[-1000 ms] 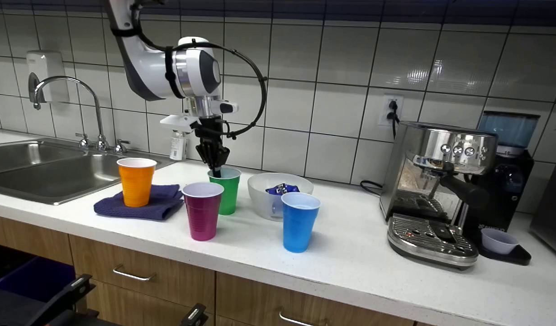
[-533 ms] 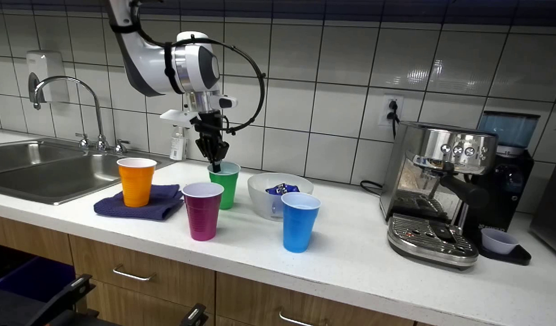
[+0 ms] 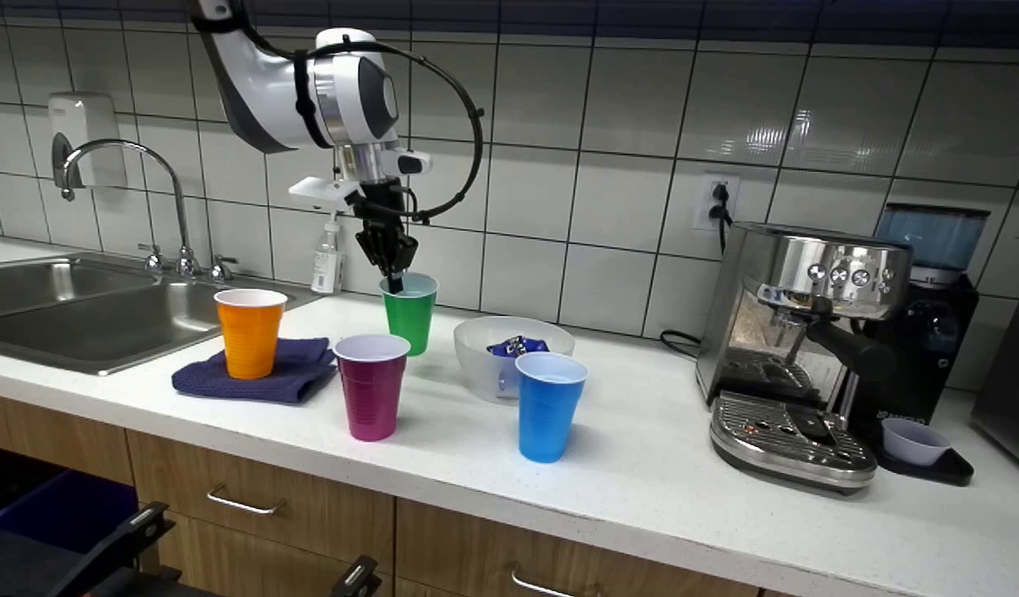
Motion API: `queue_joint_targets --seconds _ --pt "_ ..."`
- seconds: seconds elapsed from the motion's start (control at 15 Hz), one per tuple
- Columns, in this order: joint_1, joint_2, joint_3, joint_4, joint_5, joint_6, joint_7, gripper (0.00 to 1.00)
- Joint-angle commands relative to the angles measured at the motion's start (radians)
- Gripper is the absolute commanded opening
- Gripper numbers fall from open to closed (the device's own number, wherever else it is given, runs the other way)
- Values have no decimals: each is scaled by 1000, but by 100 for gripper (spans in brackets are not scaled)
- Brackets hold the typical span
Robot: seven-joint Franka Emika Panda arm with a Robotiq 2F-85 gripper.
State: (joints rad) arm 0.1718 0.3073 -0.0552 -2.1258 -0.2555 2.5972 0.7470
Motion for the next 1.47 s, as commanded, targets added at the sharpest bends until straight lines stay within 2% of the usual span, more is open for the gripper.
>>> queue_joint_targets --seconds 0.0,0.73,0.93,1.4 --pt "24 -83 -16 -42 -21 -13 29 1" --pt "3 -290 20 -174 -112 -58 118 1" --pt "-13 -355 45 -217 -138 -94 145 1" --pt "-55 -474 117 -302 -117 -193 157 1"
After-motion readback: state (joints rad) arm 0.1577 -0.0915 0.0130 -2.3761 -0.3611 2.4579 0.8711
